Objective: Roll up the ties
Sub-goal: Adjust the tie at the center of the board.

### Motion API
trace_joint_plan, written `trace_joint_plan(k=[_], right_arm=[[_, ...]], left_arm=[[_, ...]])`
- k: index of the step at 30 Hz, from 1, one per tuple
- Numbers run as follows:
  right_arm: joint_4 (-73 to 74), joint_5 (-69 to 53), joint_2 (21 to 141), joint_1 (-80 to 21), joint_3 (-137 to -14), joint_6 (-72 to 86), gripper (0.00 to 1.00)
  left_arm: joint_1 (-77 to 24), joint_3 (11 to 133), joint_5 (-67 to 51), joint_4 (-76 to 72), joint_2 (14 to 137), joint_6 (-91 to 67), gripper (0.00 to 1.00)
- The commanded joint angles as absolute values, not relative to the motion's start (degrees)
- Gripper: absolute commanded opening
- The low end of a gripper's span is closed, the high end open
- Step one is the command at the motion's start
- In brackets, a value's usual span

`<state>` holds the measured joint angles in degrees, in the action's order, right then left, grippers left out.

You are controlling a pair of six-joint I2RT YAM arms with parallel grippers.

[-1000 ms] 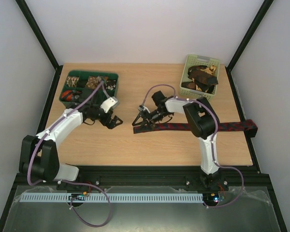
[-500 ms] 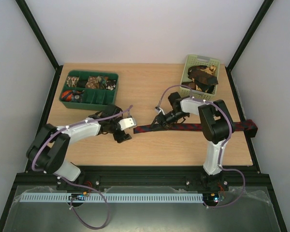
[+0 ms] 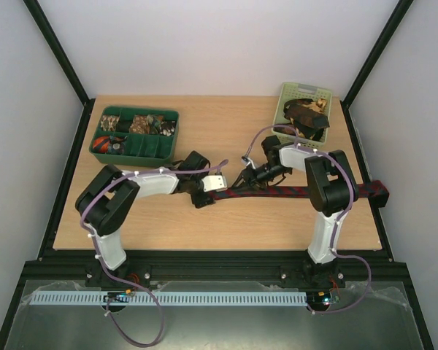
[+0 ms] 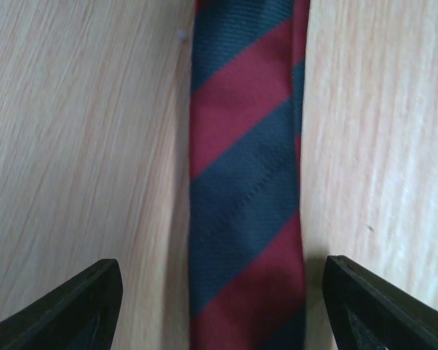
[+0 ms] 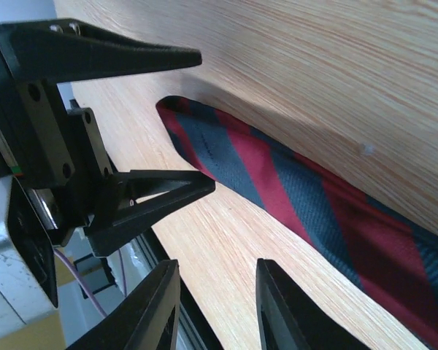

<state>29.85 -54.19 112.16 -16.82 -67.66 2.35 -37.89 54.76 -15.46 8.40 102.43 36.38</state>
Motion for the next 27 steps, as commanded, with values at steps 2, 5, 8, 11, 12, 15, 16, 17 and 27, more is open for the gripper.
trace_joint_plan(k=[2, 5, 8, 11, 12, 15, 16, 17, 27], right_arm=[[31.35, -51.23, 112.14, -16.06, -68.68, 2.28, 0.28], [30.62, -49.78, 113.92, -16.00, -67.48, 2.65, 0.23], [30.04, -48.64, 115.40, -16.12, -65.33, 2.31, 0.20], [29.57, -47.33, 116.24, -16.08, -63.60, 2.12, 0.19], [29.46, -47.14, 116.49, -16.10, -63.23, 2.25, 0.19], [29.55, -47.79, 116.94, -16.24, -62.53, 2.49, 0.18], [29.91, -48.48, 116.71, -16.32, -62.62, 2.45, 0.18], [30.56, -49.93, 116.19, -16.34, -62.70, 2.14, 0.18], [34.29, -48.11, 111.38, -16.35, -74.53, -0.35, 0.39]], left_arm=[[-38.23, 60.11, -15.47, 13.69, 107.50, 41.86, 0.71], [-38.19, 60.13, -14.10, 15.05, 108.45, 44.76, 0.62], [-37.46, 59.65, -13.32, 15.46, 108.48, 47.40, 0.50], [-35.68, 59.78, -14.09, 16.55, 108.12, 50.14, 0.41], [-34.96, 60.12, -14.43, 17.17, 108.17, 50.85, 0.39], [-33.26, 60.75, -16.16, 18.70, 108.29, 53.54, 0.35], [-32.96, 60.81, -16.66, 19.37, 108.22, 54.63, 0.34], [-32.82, 60.83, -17.34, 20.16, 108.13, 56.21, 0.35], [-32.10, 60.45, -20.46, 21.24, 106.11, 58.96, 0.65]])
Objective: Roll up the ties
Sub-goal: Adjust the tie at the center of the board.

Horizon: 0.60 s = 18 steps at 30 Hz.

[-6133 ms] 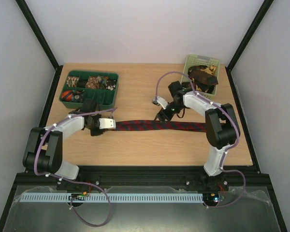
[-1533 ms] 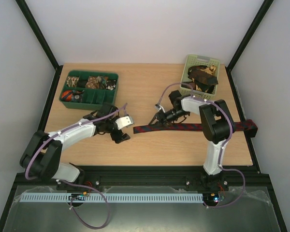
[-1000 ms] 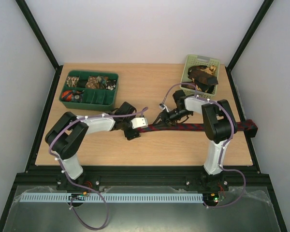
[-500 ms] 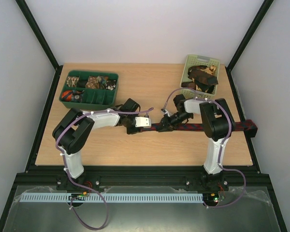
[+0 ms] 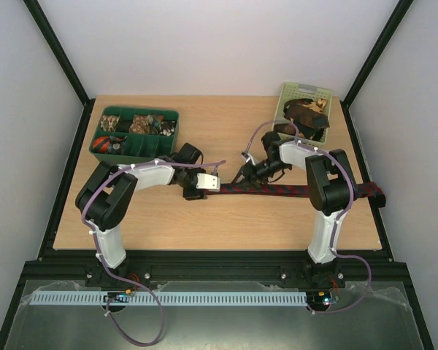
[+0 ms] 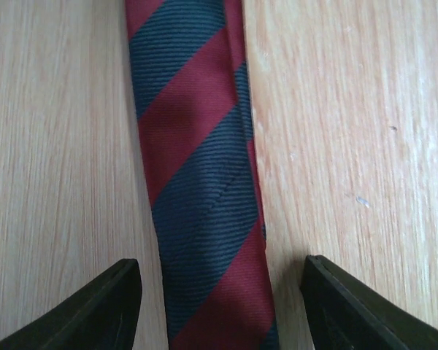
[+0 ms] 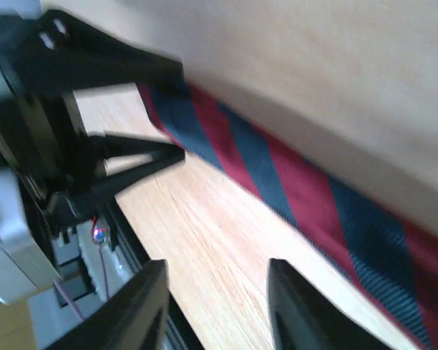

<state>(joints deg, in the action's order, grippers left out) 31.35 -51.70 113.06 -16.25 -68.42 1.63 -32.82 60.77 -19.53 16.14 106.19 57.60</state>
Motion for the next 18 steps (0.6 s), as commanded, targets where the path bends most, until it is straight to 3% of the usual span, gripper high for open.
trace_joint_plan(k=[1, 4, 10, 13, 18], right_arm=[[34.08, -46.53, 112.16, -16.41, -75.68, -0.69, 0.43], [34.33, -40.87, 114.62, -17.47, -78.25, -4.13, 0.60], [35.81, -35.30, 114.32, -18.37, -77.55, -22.99, 0.87], [37.20, -31.56, 113.64, -18.45, -76.80, -32.84, 0.92], [41.13, -28.51, 113.50, -18.91, -76.36, -45.27, 0.91]], left_arm=[[-31.75, 60.82, -20.89, 21.21, 105.98, 58.13, 0.70], [-30.71, 61.31, -22.12, 20.65, 105.40, 55.80, 0.82], [-28.13, 62.31, -25.20, 21.66, 104.16, 53.18, 0.88], [-26.45, 62.44, -26.91, 21.94, 103.27, 51.97, 0.91], [-25.49, 61.68, -27.09, 22.20, 102.57, 51.85, 0.93]])
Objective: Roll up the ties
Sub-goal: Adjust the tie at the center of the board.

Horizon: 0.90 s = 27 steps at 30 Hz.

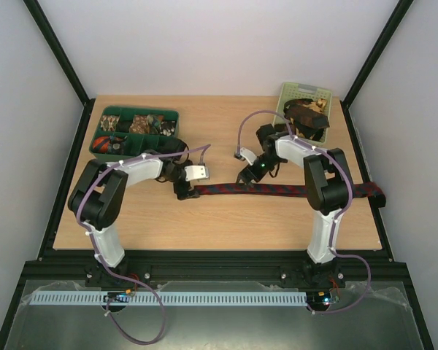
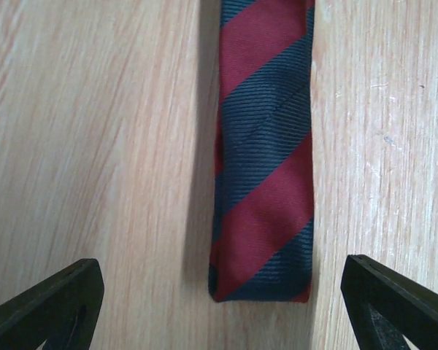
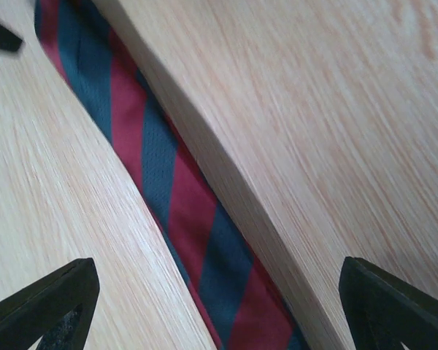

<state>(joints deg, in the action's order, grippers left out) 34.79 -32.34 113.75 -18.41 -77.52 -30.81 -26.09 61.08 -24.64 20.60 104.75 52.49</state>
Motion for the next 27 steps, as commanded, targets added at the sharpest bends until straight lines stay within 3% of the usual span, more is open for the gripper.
trace_joint_plan(k=[1, 8, 15, 27], right_arm=[[41.70, -28.35, 113.41, -19.14, -75.92, -47.11, 0.90], [41.70, -24.46, 112.92, -21.76, -71.29, -55.75, 0.86], [36.50, -19.52, 110.26, -23.26, -66.07, -56.38, 0.71], [29.84, -15.83, 106.59, -23.38, -59.55, -55.37, 0.60]], left_arm=[[-25.41, 61.64, -27.03, 22.28, 102.57, 51.90, 0.92], [-25.40, 61.03, -25.84, 21.73, 102.86, 52.06, 0.91], [-26.86, 60.34, -24.25, 21.69, 103.44, 53.06, 0.85], [-29.97, 56.66, -21.96, 20.28, 102.64, 55.56, 0.78]])
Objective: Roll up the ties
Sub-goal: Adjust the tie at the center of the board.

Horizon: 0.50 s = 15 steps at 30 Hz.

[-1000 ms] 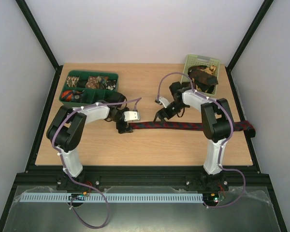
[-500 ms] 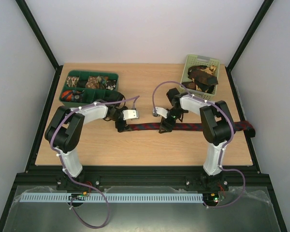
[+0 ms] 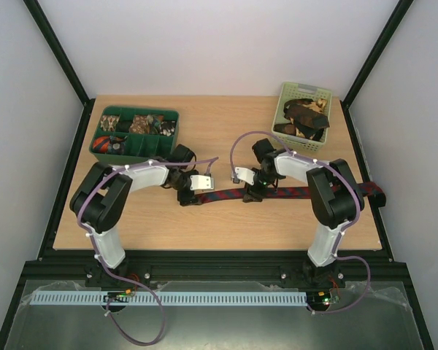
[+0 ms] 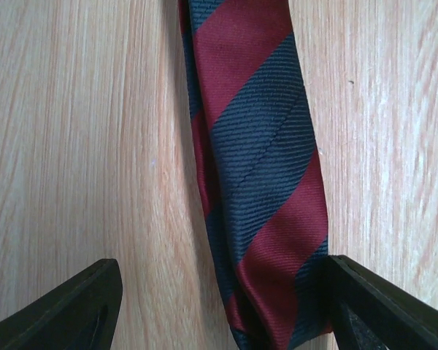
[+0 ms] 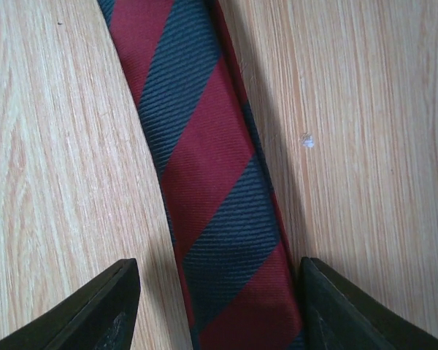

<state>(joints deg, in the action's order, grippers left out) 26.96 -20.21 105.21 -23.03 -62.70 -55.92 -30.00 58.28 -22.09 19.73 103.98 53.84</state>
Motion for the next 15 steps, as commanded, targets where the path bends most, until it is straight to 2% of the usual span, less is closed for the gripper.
trace_joint_plan(k=[1, 9, 15], right_arm=[[30.13, -15.80, 106.89, -23.38, -59.77, -55.15, 0.60], [30.26, -15.71, 106.90, -23.38, -59.13, -55.30, 0.55], [30.70, -15.66, 107.14, -23.38, -59.41, -55.61, 0.50]], left_arm=[[-29.90, 56.19, -22.27, 20.42, 102.08, 55.55, 0.79], [-30.52, 52.64, -26.10, 21.13, 97.40, 56.18, 0.89], [-29.46, 53.94, -28.26, 21.52, 97.03, 53.35, 0.89]])
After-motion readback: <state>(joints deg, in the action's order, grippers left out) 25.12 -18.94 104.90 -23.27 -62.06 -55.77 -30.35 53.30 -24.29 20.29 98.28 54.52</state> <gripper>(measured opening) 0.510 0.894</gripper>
